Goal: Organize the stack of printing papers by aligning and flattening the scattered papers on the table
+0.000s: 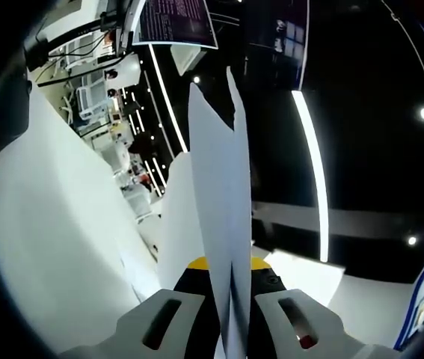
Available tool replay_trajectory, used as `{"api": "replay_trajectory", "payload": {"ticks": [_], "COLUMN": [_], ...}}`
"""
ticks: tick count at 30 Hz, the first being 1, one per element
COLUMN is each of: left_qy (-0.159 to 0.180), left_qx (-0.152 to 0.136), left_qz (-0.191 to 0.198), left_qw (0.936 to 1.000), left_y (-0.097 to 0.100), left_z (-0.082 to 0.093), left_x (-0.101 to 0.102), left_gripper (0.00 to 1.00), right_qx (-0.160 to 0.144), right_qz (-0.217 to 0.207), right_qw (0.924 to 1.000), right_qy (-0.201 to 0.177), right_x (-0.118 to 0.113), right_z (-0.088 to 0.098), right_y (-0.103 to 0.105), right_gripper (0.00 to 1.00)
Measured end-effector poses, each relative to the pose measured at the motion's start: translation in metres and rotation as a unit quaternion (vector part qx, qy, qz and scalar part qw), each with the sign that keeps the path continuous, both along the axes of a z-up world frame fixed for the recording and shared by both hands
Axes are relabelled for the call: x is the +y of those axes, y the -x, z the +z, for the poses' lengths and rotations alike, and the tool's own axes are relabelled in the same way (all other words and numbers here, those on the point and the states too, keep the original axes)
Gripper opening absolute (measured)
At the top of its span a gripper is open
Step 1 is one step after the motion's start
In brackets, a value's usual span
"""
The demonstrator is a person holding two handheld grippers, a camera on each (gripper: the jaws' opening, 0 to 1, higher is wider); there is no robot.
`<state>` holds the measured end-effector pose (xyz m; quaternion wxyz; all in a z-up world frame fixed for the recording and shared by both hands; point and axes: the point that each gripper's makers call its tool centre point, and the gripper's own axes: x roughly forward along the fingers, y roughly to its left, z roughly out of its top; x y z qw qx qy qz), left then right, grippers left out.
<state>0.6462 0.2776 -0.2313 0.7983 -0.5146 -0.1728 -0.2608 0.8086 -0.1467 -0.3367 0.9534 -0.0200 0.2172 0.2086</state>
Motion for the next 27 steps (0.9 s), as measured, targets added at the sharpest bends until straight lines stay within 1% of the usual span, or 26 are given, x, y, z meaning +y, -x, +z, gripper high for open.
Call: {"api": "replay_trajectory", "payload": {"ticks": [1, 3, 8, 11, 12, 14, 15, 16, 20, 21, 22, 23, 24, 27], "left_qy": [0.000, 0.000, 0.001, 0.001, 0.000, 0.000, 0.000, 0.000, 0.000, 0.000, -0.001, -0.001, -0.001, 0.000], "left_qx": [0.000, 0.000, -0.002, -0.002, -0.002, -0.001, -0.001, -0.001, -0.001, -0.001, -0.001, -0.001, -0.001, -0.001], "left_qz": [0.000, 0.000, 0.000, -0.001, 0.000, 0.000, 0.000, -0.001, 0.000, 0.000, 0.000, 0.000, 0.000, 0.000], "left_qw": [1.0000, 1.0000, 1.0000, 1.0000, 1.0000, 1.0000, 1.0000, 1.0000, 1.0000, 1.0000, 1.0000, 1.0000, 1.0000, 1.0000], "left_y": [0.000, 0.000, 0.001, 0.001, 0.001, 0.001, 0.001, 0.001, 0.001, 0.001, 0.001, 0.001, 0.001, 0.000], "left_z": [0.000, 0.000, 0.001, 0.001, 0.001, 0.001, 0.001, 0.001, 0.001, 0.001, 0.001, 0.001, 0.001, 0.000], "left_x": [0.000, 0.000, -0.001, -0.001, -0.001, -0.001, -0.001, -0.001, -0.001, -0.001, -0.001, -0.001, -0.001, -0.001], "left_gripper": [0.06, 0.06, 0.06, 0.06, 0.06, 0.06, 0.06, 0.06, 0.06, 0.06, 0.06, 0.06, 0.06, 0.06], "right_qx": [0.001, -0.002, 0.009, 0.012, 0.013, 0.006, 0.006, 0.006, 0.021, 0.026, 0.026, 0.024, 0.019, 0.019], "right_qz": [0.002, 0.002, -0.004, -0.006, -0.005, 0.002, 0.003, 0.003, -0.007, -0.012, -0.007, -0.002, -0.007, -0.008], "right_qw": [1.0000, 0.9999, 0.9999, 0.9999, 0.9999, 0.9997, 0.9996, 0.9995, 0.9996, 0.9993, 0.9993, 0.9989, 0.9991, 0.9992], "right_qy": [0.007, 0.010, -0.004, -0.004, 0.001, 0.024, 0.028, 0.029, 0.015, 0.021, 0.026, 0.039, 0.038, 0.034], "right_x": [0.000, 0.000, -0.004, -0.004, -0.004, -0.004, -0.004, -0.004, -0.011, -0.014, -0.013, -0.014, -0.015, -0.016], "right_z": [-0.001, -0.001, -0.005, -0.007, -0.008, -0.009, -0.010, -0.010, -0.017, -0.020, -0.020, -0.021, -0.019, -0.019], "right_y": [-0.001, -0.001, -0.004, -0.003, -0.003, -0.003, -0.003, -0.003, -0.004, -0.002, -0.002, -0.001, -0.002, -0.002], "right_gripper": [0.90, 0.90, 0.90, 0.90, 0.89, 0.89, 0.89, 0.89, 0.89, 0.89, 0.89, 0.90, 0.90, 0.90]}}
